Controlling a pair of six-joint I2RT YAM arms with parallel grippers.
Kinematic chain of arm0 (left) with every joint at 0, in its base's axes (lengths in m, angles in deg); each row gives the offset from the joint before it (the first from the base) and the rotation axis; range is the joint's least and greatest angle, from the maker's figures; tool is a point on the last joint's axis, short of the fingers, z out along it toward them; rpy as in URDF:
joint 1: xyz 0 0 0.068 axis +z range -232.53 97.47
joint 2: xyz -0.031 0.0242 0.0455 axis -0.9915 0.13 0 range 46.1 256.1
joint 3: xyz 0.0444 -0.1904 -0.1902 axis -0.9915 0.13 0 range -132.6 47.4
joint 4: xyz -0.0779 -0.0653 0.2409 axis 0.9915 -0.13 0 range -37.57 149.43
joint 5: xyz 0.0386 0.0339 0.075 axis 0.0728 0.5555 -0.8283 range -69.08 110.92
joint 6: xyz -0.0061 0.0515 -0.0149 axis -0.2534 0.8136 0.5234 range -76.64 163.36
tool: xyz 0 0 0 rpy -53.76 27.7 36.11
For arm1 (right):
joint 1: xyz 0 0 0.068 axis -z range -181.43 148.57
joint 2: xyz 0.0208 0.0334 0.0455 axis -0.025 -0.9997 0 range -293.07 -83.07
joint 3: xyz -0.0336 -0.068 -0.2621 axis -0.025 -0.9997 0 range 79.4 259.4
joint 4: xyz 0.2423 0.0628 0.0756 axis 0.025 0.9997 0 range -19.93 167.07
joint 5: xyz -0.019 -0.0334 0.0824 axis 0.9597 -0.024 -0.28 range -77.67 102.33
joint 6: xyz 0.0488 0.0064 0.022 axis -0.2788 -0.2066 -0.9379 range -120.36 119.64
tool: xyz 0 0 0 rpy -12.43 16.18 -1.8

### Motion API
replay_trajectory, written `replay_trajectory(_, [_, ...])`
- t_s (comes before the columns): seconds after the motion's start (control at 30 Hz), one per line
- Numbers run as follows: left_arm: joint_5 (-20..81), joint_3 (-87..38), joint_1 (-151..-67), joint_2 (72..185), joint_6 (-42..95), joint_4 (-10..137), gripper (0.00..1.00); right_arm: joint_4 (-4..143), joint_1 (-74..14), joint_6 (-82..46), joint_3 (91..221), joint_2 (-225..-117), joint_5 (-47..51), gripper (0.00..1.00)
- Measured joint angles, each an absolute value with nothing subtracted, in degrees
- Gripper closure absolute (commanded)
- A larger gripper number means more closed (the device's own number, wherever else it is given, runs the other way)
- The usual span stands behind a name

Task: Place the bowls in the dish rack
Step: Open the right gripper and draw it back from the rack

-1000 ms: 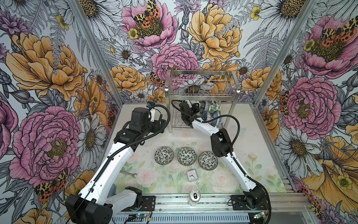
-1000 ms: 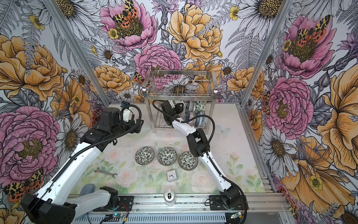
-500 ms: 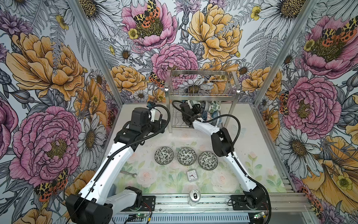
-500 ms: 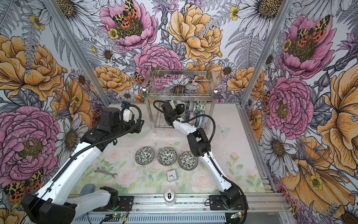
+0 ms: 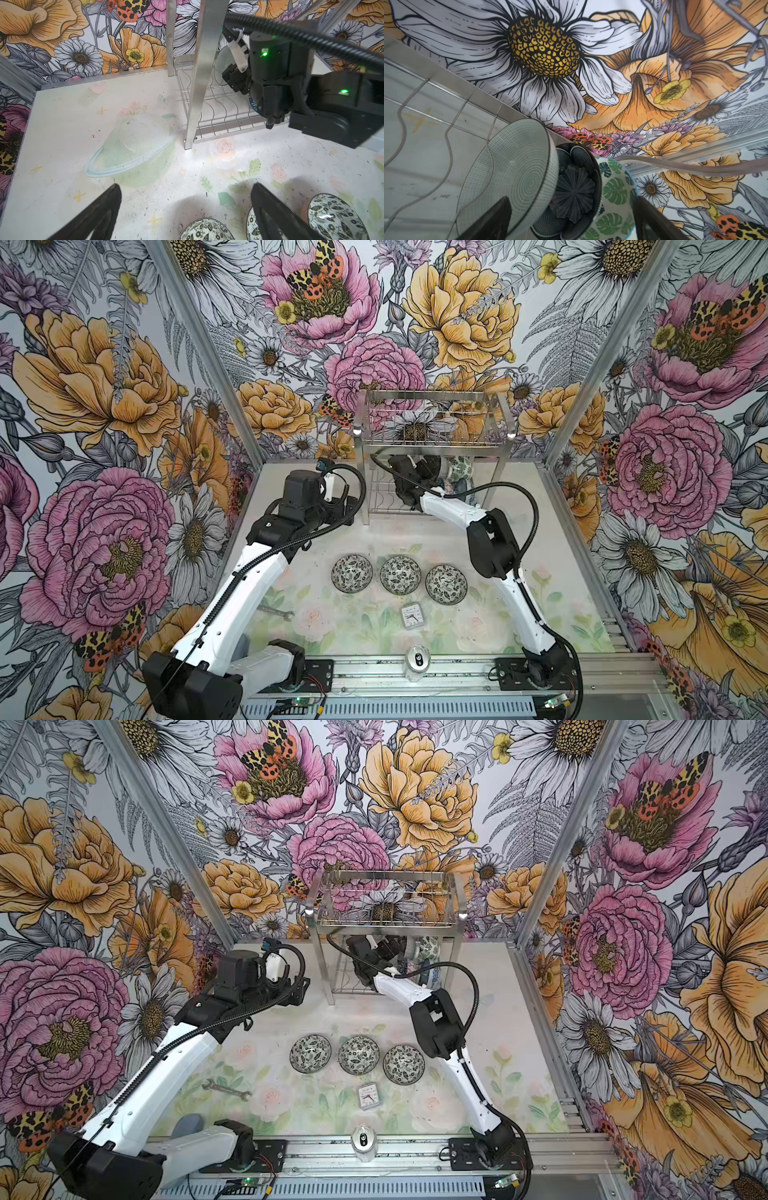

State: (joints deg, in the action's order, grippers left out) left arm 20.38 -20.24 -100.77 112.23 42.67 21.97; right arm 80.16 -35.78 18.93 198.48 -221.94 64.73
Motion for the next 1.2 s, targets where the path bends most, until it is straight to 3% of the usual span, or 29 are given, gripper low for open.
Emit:
replay_trajectory(0.8, [20.14, -19.38, -102.39, 114.48, 41.25, 21.97, 0.01, 71.46, -43.14, 12.48, 147.69, -183.03, 49.17, 0.0])
replay_trajectory(1.03, [19.51, -11.08, -104.11, 112.62, 34.02, 22.11, 0.01, 71.08, -42.93, 4.57, 135.82, -163.64, 43.9, 0.0])
replay_trajectory(1.2, [17.74, -3.98, -104.11, 108.47, 27.0, 21.65, 0.01, 71.57, -41.64, 0.05, 132.34, -156.12, 41.6, 0.0])
